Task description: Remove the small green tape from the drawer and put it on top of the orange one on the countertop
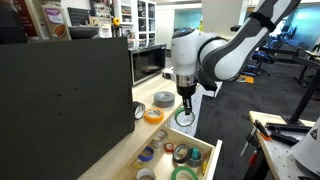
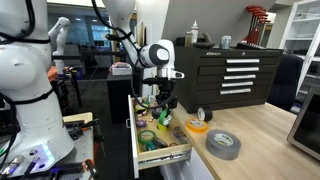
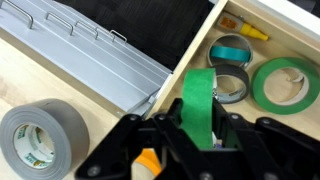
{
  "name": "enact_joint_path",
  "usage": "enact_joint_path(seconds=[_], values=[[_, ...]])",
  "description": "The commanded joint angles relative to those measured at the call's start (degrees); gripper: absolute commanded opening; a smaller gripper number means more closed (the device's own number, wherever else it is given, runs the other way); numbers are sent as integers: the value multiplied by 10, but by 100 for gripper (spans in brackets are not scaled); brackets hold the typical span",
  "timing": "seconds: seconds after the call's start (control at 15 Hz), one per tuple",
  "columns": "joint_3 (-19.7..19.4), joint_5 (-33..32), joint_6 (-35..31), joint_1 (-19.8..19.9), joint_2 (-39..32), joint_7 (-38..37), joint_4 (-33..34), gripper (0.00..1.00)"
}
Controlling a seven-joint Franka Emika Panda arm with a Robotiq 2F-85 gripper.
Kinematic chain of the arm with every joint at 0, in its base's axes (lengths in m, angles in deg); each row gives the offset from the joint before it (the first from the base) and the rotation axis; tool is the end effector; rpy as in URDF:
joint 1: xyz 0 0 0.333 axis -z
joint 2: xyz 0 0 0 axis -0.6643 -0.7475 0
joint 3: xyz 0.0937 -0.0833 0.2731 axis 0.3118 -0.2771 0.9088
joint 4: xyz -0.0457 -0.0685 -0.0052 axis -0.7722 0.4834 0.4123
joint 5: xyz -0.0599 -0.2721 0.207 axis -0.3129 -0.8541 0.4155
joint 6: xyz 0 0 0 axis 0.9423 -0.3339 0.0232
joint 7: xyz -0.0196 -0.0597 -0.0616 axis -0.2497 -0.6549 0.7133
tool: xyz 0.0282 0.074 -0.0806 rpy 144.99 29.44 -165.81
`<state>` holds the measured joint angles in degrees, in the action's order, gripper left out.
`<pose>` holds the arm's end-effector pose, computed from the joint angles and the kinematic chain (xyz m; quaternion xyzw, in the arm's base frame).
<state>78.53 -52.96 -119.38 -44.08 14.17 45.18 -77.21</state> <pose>0.4659 -0.0046 0.2560 0.9786 0.1497 -0.0516 0.1317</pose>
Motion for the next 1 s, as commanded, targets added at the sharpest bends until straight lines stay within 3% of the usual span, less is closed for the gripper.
enact_joint_path(seconds=[0.0, 0.47, 0.93], values=[[-12, -46, 18, -6, -2, -57, 40, 8], [-39, -90, -11, 3, -66, -101, 137, 8], [-70, -81, -71, -2, -168, -96, 220, 8]])
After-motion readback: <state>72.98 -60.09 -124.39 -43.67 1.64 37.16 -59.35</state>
